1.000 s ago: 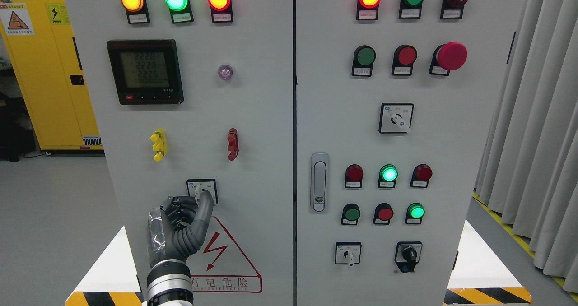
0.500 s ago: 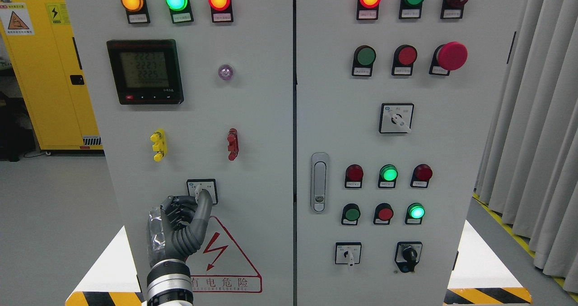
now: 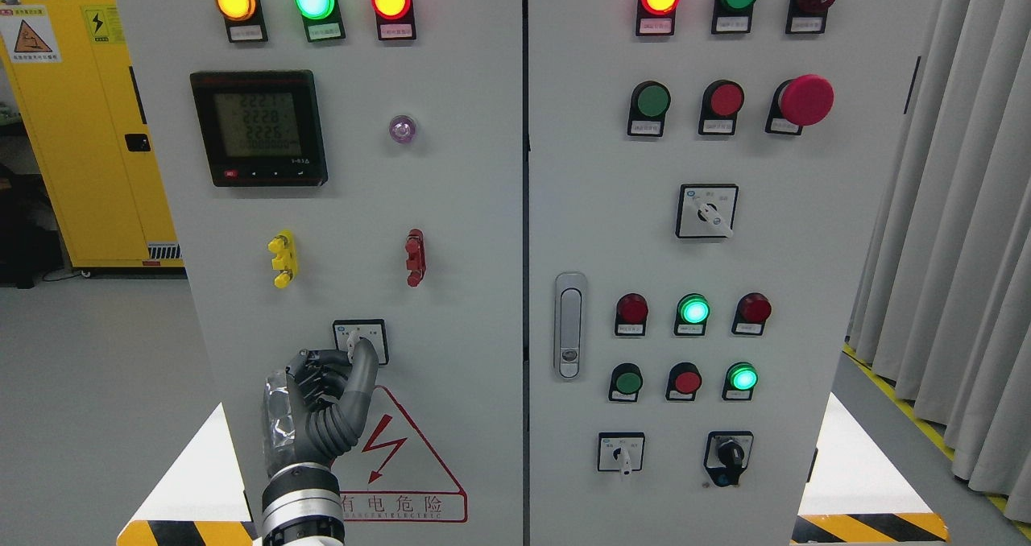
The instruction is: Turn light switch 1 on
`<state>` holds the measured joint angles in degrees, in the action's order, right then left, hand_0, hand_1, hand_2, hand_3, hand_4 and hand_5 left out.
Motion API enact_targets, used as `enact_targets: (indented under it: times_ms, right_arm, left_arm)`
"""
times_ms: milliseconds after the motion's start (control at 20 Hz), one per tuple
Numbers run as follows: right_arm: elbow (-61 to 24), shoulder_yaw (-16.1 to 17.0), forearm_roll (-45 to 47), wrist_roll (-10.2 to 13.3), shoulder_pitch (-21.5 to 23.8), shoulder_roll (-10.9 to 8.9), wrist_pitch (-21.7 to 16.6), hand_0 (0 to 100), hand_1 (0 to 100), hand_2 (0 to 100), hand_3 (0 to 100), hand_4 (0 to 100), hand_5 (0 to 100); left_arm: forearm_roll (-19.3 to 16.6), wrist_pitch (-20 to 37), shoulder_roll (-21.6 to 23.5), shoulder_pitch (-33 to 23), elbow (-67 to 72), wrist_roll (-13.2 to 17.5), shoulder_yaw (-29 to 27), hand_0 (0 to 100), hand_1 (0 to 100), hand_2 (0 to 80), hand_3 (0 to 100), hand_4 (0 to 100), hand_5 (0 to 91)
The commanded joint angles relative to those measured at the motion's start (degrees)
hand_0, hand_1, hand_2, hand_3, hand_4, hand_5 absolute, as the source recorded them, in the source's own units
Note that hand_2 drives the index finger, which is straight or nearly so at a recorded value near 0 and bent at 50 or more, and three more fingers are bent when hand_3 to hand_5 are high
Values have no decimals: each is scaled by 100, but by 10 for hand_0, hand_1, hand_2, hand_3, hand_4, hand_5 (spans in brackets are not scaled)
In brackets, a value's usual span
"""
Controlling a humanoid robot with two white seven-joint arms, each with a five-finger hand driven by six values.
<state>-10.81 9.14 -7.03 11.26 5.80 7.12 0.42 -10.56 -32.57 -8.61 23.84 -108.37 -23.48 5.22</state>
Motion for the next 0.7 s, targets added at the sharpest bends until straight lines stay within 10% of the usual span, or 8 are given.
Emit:
enact_targets:
  times_ms: [0, 650]
  right_arm:
    - [0, 0, 0, 25, 0, 0, 2, 0, 500, 40, 0, 0, 0]
    - [0, 0, 0, 16, 0, 0, 2, 0, 500, 40, 0, 0, 0]
  left_arm:
    - [1, -13, 0, 15, 44, 1, 5, 436, 592, 625, 893, 839, 783]
    - [1, -13, 0, 15, 53, 10, 14, 410, 581, 634, 897, 841, 785]
